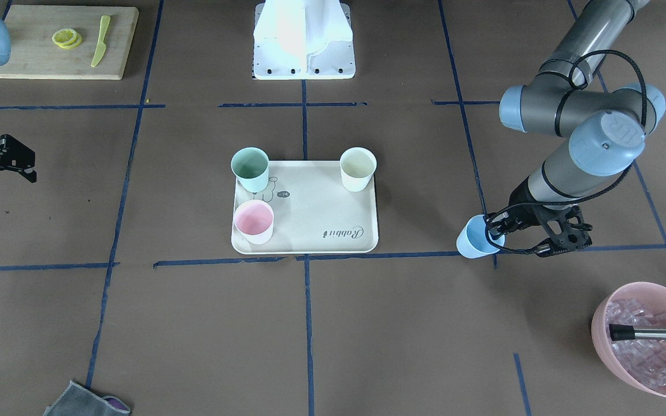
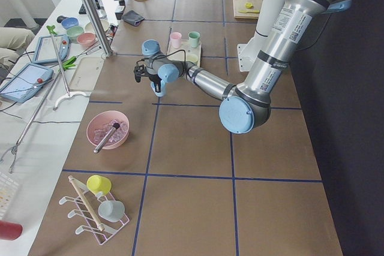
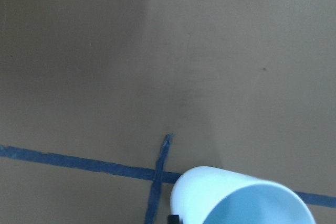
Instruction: Place all cups on tray
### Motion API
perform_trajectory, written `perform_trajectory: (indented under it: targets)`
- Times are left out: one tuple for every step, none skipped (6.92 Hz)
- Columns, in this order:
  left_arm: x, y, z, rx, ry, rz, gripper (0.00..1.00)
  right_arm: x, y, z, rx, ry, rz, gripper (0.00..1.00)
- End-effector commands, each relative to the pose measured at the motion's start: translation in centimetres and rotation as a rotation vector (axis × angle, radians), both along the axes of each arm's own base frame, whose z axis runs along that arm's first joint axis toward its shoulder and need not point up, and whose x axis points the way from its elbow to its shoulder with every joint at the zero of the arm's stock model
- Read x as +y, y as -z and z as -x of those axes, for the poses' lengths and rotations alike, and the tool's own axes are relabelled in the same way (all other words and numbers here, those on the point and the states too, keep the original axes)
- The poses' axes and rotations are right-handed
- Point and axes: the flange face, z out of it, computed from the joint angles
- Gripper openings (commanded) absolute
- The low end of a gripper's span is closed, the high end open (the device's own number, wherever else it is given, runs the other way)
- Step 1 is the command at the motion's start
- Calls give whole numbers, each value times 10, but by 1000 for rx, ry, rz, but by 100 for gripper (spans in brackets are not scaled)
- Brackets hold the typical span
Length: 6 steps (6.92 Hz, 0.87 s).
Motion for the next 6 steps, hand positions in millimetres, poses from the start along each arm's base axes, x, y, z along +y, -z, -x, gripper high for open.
perform_trajectory:
  targets:
    - [-9,73,-17,46,89,117,0,0,-1,0,1,0,2,99]
    - [10,107,-58,69,97,149,0,0,-1,0,2,-1,2,99]
    - [39,144,-119,63,113,149,0,0,-2,0,3,-1,3,99]
    - [65,156,-159,42,132,129,0,0,-1,0,2,-1,2,99]
    - [78,156,-175,32,120,121,0,0,-1,0,1,-1,3,99]
    - [82,152,-183,15,126,106,0,0,0,0,0,-2,2,99]
